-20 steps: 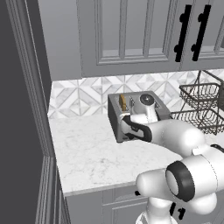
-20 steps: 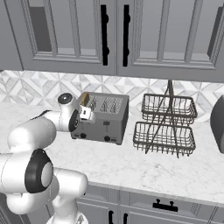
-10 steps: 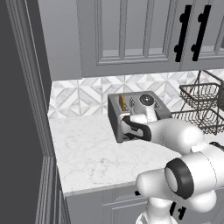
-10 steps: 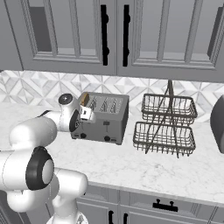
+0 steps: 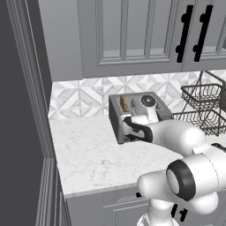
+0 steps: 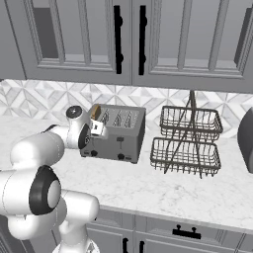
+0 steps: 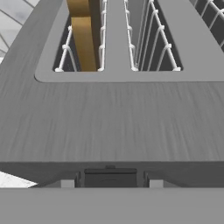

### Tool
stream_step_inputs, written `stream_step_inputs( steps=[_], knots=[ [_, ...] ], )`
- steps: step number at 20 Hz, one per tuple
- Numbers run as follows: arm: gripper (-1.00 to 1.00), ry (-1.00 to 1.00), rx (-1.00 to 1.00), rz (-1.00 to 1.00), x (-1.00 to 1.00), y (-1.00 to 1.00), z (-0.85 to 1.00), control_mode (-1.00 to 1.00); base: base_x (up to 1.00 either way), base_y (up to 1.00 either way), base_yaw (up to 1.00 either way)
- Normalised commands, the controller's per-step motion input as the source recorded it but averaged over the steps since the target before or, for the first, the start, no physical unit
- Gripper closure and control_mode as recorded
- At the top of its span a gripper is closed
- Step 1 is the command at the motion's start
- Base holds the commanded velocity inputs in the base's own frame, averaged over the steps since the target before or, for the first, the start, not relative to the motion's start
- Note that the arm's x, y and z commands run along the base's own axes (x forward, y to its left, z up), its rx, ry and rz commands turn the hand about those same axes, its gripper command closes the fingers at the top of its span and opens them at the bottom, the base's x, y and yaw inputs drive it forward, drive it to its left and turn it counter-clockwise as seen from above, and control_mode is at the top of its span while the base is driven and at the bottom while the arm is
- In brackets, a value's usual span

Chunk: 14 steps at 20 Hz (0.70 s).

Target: Start the toaster. Once the lever pops up, take the bread to the plate on the dining counter.

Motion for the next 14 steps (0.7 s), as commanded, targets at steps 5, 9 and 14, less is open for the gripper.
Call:
stream_step_inputs(
  steps=[5, 9, 14],
  knots=[
    [1.0, 0.0, 0.0, 0.0, 0.0, 0.0, 0.0, -1.0, 0.0, 0.0, 0.0],
    [1.0, 0.0, 0.0, 0.0, 0.0, 0.0, -0.19, -1.0, 0.0, 0.0, 0.0],
    [1.0, 0.0, 0.0, 0.0, 0.0, 0.0, -0.43, -1.0, 0.0, 0.0, 0.0]
  ],
)
